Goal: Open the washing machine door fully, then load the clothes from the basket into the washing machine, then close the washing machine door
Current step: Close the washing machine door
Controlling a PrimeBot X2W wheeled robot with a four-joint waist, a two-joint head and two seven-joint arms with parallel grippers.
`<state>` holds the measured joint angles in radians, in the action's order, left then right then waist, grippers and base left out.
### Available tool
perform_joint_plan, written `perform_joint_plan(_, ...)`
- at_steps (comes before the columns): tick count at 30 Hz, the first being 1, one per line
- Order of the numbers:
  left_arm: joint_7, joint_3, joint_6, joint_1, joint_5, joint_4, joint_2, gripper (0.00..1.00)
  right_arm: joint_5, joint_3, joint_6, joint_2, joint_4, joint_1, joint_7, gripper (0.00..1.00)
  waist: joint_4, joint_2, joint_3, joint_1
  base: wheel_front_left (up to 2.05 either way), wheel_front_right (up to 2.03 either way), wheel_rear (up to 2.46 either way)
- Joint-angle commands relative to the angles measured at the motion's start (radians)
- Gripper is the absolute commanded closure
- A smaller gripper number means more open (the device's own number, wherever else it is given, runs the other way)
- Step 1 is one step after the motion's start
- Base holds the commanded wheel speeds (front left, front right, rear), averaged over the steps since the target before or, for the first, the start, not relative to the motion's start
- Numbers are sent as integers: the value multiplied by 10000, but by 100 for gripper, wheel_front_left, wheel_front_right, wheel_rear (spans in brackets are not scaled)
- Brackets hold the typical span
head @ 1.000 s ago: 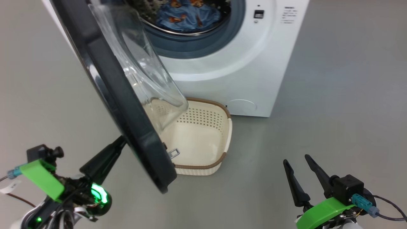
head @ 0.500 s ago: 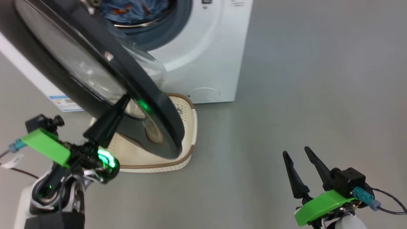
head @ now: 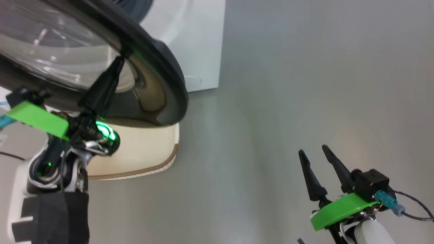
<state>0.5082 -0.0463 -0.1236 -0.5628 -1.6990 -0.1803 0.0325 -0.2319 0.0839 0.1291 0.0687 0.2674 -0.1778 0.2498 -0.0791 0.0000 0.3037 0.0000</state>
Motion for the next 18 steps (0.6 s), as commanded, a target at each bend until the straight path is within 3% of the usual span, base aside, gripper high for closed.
perform_joint_plan(1,-147,-301,-70,-482,122,151,178,100,-67,229,16,-33,-299,-282,119,0,-355,0,352,0,0,0,0)
perform_joint_plan(18,-694,-345,-70,-721,547,-52,178,100,-73,32,16,-121,-322,-372,120,0,-307,0,318,0,0,0,0)
